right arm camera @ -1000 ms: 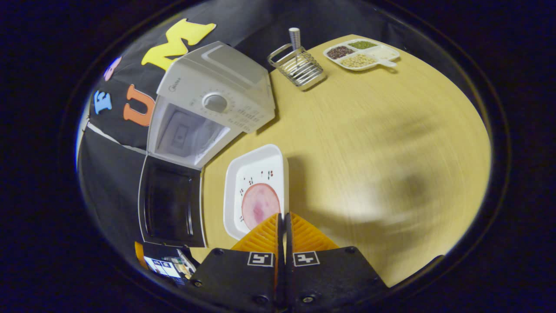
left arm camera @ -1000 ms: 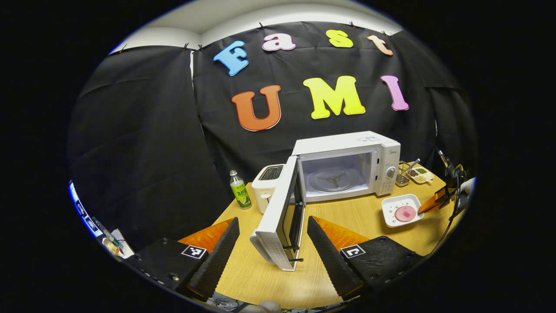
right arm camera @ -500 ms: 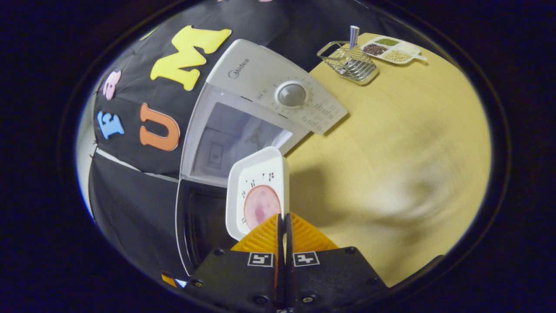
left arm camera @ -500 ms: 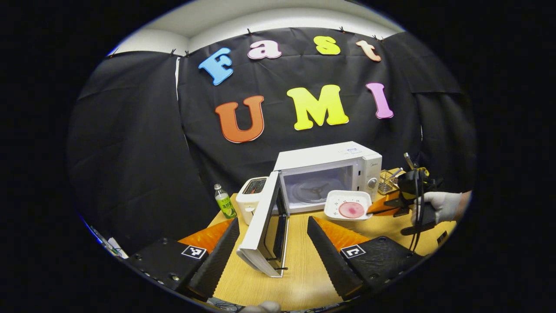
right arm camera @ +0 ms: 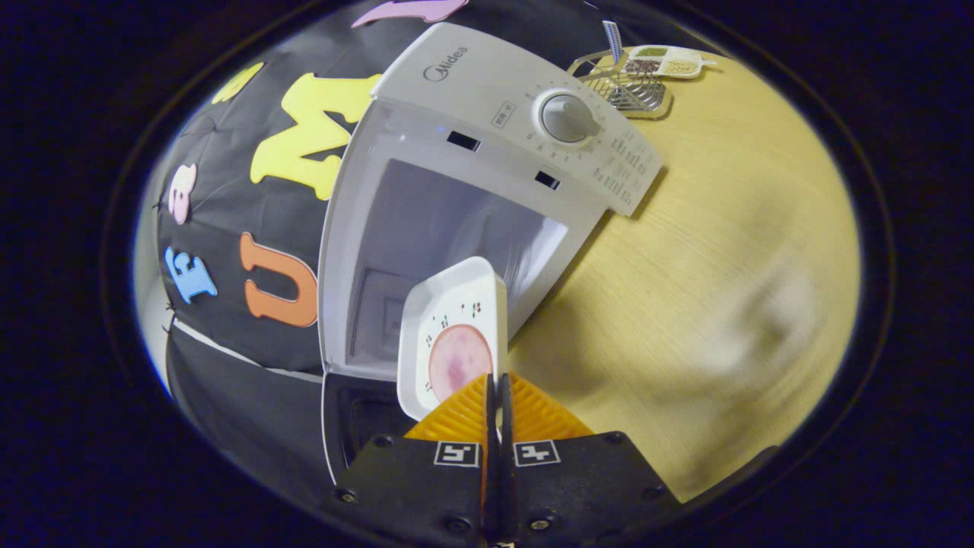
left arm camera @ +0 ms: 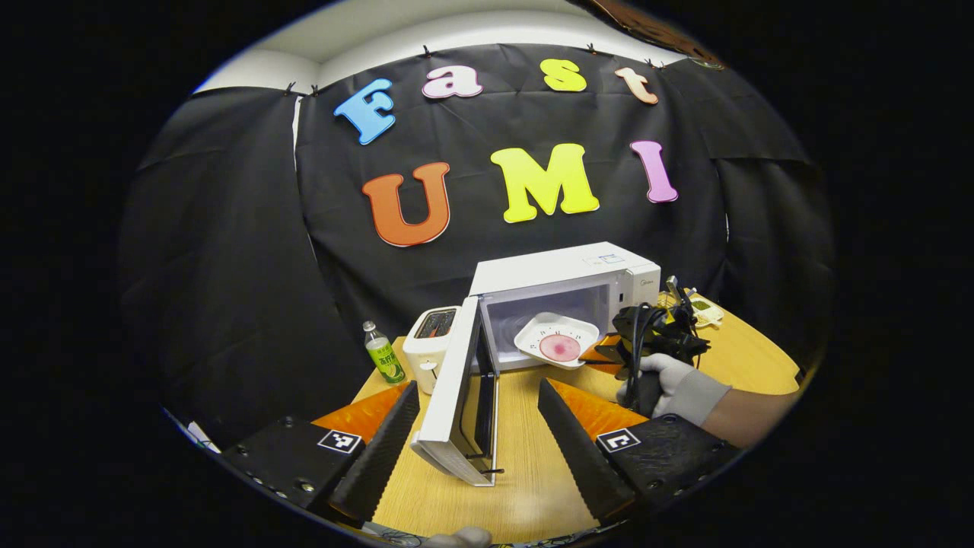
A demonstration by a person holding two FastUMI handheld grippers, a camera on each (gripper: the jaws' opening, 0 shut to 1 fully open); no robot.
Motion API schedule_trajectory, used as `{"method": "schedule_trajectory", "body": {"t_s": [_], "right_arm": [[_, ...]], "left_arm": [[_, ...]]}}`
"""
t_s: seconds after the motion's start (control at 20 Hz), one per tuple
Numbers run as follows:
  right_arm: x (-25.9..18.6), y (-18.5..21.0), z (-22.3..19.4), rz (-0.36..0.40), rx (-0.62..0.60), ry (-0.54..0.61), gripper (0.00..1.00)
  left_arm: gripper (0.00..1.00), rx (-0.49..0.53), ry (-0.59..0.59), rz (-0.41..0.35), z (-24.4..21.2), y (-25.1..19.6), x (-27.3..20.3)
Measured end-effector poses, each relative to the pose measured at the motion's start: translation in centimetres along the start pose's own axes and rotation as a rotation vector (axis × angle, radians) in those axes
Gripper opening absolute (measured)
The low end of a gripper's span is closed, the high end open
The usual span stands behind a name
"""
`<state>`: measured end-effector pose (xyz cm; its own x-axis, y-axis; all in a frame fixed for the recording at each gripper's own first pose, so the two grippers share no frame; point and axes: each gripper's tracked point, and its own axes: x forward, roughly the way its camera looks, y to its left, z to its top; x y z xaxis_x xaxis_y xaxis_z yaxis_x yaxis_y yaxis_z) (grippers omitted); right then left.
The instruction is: Open the microwave oven with the left hand, put the food in, and close the microwave oven.
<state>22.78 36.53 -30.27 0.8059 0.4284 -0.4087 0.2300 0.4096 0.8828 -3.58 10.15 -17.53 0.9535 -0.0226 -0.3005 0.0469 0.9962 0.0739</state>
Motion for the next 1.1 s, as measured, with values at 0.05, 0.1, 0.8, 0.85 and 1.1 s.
{"method": "schedule_trajectory", "body": {"t_s": [0.05,0.1,0.8,0.85,1.1], "right_arm": [[0.9,0.0,0.2,-0.007,0.021,-0.021,0.04],[1.8,0.1,0.3,-0.013,0.046,-0.040,0.00],[10.3,2.3,4.9,-0.075,0.130,-0.310,0.04],[10.8,2.2,4.8,-0.084,0.114,-0.305,0.04],[10.7,2.3,4.9,-0.024,0.113,-0.319,0.02]], "left_arm": [[0.96,0.003,0.002,-0.001,-0.1,0.1,0.1],[0.96,0.009,0.002,-0.001,-0.1,0.2,0.1],[0.96,-0.004,0.045,0.017,-1.8,1.3,2.2],[0.96,-0.006,0.049,0.020,-1.9,1.3,2.3],[0.96,0.001,0.049,0.014,-1.9,1.0,2.1]]}}
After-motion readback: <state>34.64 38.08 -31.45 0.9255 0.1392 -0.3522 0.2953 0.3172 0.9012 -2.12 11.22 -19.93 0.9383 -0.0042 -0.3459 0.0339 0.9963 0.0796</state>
